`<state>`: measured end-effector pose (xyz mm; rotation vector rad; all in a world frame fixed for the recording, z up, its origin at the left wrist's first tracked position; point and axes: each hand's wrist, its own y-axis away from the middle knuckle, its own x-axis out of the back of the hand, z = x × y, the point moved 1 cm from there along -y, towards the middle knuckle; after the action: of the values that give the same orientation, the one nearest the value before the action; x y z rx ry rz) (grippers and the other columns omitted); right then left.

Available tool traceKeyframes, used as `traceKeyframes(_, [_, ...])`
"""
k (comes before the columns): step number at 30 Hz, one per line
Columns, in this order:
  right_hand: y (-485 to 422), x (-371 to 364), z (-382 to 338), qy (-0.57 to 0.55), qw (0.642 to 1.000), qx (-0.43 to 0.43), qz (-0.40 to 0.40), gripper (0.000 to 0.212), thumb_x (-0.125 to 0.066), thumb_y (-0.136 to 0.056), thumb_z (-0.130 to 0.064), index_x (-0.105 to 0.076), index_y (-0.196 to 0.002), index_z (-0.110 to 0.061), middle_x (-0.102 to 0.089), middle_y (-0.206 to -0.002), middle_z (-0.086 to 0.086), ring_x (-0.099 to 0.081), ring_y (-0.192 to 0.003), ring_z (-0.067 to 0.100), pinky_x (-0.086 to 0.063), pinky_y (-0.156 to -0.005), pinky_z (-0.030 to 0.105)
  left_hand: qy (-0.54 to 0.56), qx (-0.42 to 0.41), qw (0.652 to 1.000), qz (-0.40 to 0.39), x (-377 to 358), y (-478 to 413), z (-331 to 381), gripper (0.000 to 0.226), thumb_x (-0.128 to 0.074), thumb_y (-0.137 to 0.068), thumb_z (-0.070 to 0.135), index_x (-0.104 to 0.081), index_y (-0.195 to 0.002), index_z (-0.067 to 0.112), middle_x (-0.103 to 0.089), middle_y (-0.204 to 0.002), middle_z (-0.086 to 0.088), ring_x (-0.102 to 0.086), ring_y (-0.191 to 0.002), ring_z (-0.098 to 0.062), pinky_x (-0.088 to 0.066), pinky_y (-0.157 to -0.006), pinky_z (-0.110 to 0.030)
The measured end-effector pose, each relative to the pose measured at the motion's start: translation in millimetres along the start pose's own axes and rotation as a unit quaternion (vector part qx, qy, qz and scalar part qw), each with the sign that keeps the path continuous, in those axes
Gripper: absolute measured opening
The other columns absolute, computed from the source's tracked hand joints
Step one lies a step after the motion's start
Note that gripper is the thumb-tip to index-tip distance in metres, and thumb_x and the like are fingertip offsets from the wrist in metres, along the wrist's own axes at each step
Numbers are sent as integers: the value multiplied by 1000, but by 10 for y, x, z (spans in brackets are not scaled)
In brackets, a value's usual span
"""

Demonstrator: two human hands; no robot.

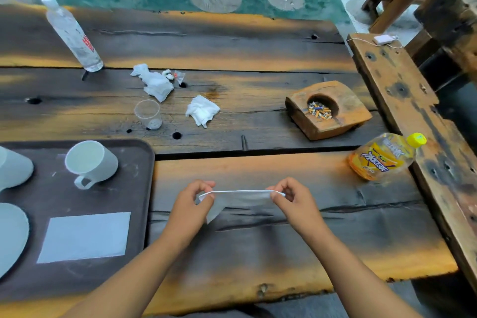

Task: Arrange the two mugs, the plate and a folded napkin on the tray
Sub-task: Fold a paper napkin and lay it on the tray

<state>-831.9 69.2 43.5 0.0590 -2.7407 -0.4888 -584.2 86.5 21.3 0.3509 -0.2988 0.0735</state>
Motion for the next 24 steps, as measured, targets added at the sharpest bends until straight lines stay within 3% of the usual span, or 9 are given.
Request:
traceKeyframes(2, [27,-159,-154,-20,1000,-2,0,19,-65,-90,-1,-55,-77,-11,-72,-87,17,-69,-88,26,-45,-74,27,28,-6,1000,-7,212,50,95,20,-56,-95,4,-53,-78,13,-74,-101,15,-64,-81,6,-49,-70,-21])
traceKeyframes(4, [62,-326,-295,-26,1000,8,-8,24,-65,-91,-5,-54,-74,-16,-61,-66,-1,-56,-63,16,-39,-63,23,33,-18,999,-2,434,97,189,20,-55,-96,7,-53,-79,15,-69,-79,21,-57,-63,4,-45,-58,-17])
traceKeyframes(6, [96,-505,-444,-37,999,20,-17,24,-65,-88,-15,-51,-70,-20,-46,-58,-13,-38,-57,7,-32,-54,22,39,-18,999,12,666,139,243,18,-56,-95,14,-54,-78,19,-58,-67,13,-49,-59,-1,-42,-59,-22])
traceKeyframes(9, [140,-792,-651,-82,996,11,-16,19,-60,-79,-28,-47,-66,-23,-40,-58,-8,-33,-57,11,-28,-48,24,84,-1,996,13,1011,193,257,11,-55,-84,29,-54,-79,19,-58,-70,5,-52,-65,-10,-42,-63,-28])
traceKeyframes(13, [212,-1267,-829,-177,982,-59,-35,19,-60,-76,-27,-52,-60,-26,-45,-56,-9,-39,-50,8,-32,-43,19,101,42,994,26,1404,210,93,10,-55,-87,27,-55,-77,23,-62,-71,9,-55,-66,-6,-43,-62,-26])
traceKeyframes(16, [292,-1641,-852,-202,972,-105,-56,16,-64,-90,-21,-58,-75,-21,-62,-71,2,-57,-64,15,-44,-55,25,124,92,987,46,1673,210,-131,17,-54,-96,16,-57,-80,21,-65,-76,5,-59,-73,-13,-46,-66,-31])
traceKeyframes(20, [393,-2108,-805,-246,950,-164,-102,16,-58,-99,-18,-70,-101,-7,-78,-101,9,-74,-88,25,-57,-78,38,166,147,974,54,2003,271,-409,7,-55,-99,15,-60,-97,12,-70,-96,-12,-65,-84,-24,-52,-72,-36])
traceKeyframes(24, [454,-2495,-769,-276,935,-184,-130,20,-58,-98,-9,-72,-111,-7,-78,-108,14,-75,-95,27,-61,-75,37,281,200,939,-6,2316,361,-630,19,-61,-96,7,-63,-115,6,-74,-112,-15,-71,-100,-31,-56,-83,-41])
